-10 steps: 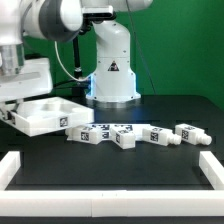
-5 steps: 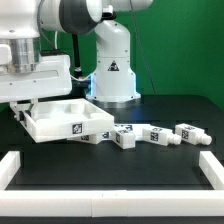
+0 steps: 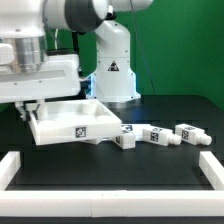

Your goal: Assemble one leg

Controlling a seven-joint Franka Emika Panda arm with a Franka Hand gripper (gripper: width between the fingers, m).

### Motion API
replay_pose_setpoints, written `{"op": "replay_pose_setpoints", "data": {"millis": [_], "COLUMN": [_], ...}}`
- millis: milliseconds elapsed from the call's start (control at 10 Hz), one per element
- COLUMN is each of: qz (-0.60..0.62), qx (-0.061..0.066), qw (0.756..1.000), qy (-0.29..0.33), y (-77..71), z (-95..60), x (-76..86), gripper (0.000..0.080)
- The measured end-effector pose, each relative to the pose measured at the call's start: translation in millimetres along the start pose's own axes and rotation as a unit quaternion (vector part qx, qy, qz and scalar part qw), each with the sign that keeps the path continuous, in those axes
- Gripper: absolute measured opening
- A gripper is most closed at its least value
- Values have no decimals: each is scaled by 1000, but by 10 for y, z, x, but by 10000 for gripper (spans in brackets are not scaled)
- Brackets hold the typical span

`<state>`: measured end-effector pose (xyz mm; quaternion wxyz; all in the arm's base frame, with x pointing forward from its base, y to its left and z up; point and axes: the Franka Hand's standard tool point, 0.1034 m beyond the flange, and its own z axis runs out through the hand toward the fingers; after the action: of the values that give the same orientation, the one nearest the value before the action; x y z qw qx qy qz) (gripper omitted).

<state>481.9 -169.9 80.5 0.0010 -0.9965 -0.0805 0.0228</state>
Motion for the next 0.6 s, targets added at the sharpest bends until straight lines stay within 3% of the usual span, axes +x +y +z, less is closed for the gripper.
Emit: {"op": "replay_pose_setpoints", "data": {"millis": [100,200,300,400,600], "qz": [69,122,151,140,132], "qx": [-5,-6,-14,-19,-14], "qw": [998,993,988,990,991], "qy": [10,7,18,24,22], "y": [-193,-313,-367,-540,-519], "z": [-26,-27,-26,17,34], "x": [332,571,797,869,834], "gripper": [56,56,56,56,56]}}
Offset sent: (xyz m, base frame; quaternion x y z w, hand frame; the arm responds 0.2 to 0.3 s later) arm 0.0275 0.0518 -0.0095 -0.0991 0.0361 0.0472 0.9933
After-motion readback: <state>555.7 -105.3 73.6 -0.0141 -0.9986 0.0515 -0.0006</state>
